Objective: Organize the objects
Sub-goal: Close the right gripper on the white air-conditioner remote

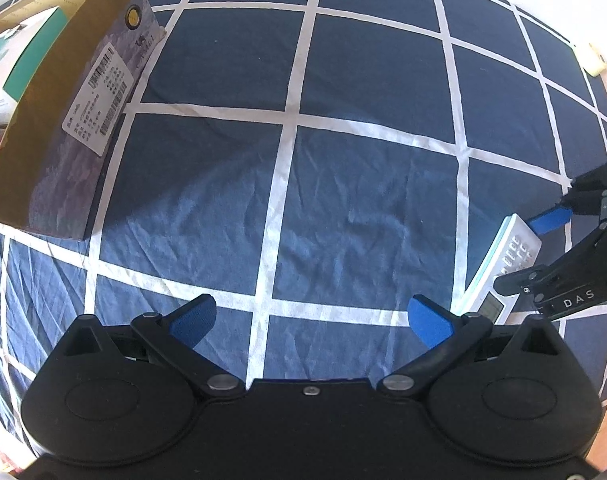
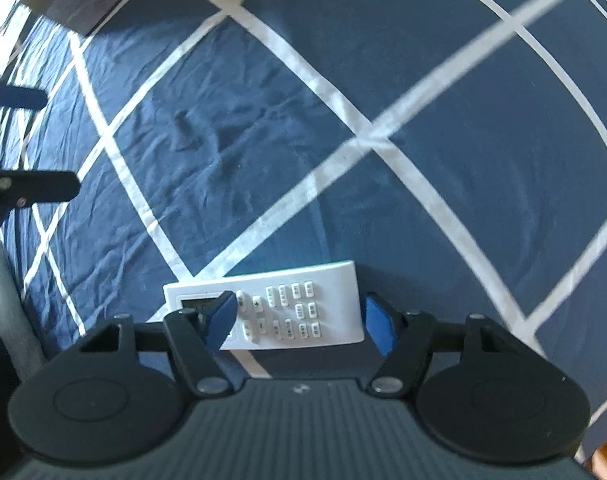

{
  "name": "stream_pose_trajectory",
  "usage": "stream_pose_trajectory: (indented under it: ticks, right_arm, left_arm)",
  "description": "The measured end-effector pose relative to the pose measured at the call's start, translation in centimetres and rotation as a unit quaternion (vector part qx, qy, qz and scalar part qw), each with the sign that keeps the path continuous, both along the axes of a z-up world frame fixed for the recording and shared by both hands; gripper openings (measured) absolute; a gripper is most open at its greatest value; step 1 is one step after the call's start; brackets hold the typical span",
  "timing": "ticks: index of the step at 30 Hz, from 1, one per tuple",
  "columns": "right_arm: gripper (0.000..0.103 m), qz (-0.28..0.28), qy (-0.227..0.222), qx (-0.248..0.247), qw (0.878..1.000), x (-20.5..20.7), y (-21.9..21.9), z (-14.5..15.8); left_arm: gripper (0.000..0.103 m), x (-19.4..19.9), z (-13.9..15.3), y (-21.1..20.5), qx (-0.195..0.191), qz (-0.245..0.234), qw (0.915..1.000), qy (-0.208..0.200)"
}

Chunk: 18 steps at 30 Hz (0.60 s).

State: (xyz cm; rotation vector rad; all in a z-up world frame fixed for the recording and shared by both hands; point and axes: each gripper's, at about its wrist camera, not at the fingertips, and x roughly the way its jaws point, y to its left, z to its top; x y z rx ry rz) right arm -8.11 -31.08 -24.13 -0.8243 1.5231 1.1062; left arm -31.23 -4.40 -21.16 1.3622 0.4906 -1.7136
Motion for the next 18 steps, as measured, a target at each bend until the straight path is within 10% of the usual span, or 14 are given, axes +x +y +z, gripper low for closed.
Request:
stream_pose_trajectory:
  ticks: [9, 18]
  right_arm:
    - [0.068, -0.127, -0.018, -0.010, 0.992, -1.9, -2.5, 0.2]
    - [0.068, -0.284, -0.028, -0.003, 0.959, -4.5, -5.4, 0.3]
  left_arm:
    - [0.103, 1.3, 0.2, 0.8, 0.004, -0.010, 0.9999, 0.013]
    - [0.103, 2.9, 0.0, 1.8, 0.003, -0.021, 0.9997, 0.015]
